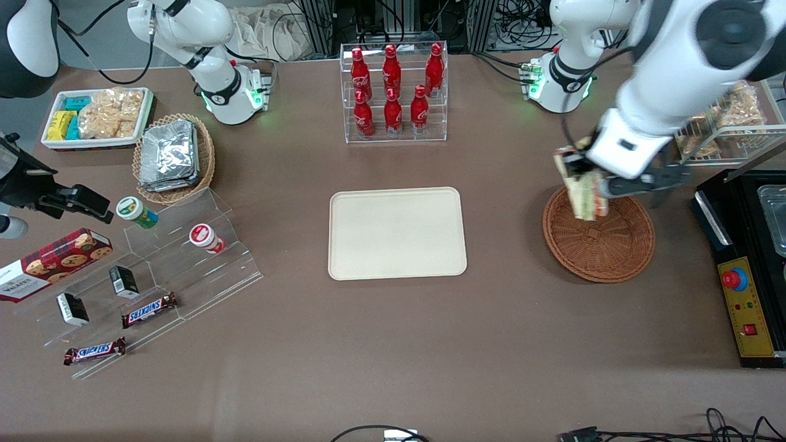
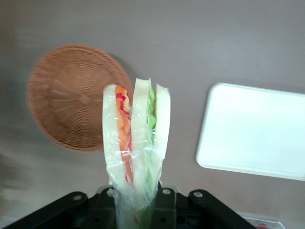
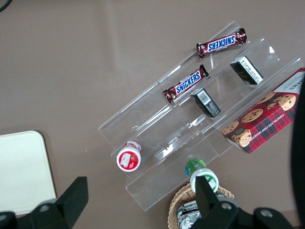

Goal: Place sandwich from basket to tray
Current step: 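Lift the sandwich out of the basket and carry it over the beige tray, then lower the sandwich onto the tray and open the left gripper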

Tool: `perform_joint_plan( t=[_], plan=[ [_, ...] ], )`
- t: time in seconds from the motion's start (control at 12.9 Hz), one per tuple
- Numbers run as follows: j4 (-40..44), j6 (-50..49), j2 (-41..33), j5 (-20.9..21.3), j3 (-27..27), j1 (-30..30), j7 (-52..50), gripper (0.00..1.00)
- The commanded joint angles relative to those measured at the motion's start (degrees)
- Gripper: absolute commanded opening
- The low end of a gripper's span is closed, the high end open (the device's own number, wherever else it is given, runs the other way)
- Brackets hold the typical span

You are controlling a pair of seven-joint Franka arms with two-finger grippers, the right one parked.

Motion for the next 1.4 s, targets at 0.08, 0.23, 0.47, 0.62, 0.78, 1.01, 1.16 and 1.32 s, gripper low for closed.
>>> perform_joint_plan(
  t=[0.08,0.23,0.47,0.62,0.78,1.01,1.16,1.32],
  plan=[
    [12.24,-2.89,13.54,6.82,-14.30,-0.19,-13.96,0.00],
    [12.96,-1.75,17.17,8.15,-17.76,-0.28,-17.16,0.00],
    [6.05,6.04,18.67,9.38,-18.03,-1.24,-17.52,0.00],
    [-1.24,14.47,18.85,9.64,-17.86,-1.16,-17.69,0.00],
    [-7.49,21.77,20.59,12.09,-17.59,-1.07,-18.13,0.00],
    [-10.68,30.05,27.00,15.78,-17.59,-1.16,-22.52,0.00],
    [-10.68,33.39,31.84,18.60,-17.59,-1.15,-22.62,0.00],
    [-10.68,34.72,34.57,20.97,-17.50,-1.16,-22.62,0.00]
  ],
)
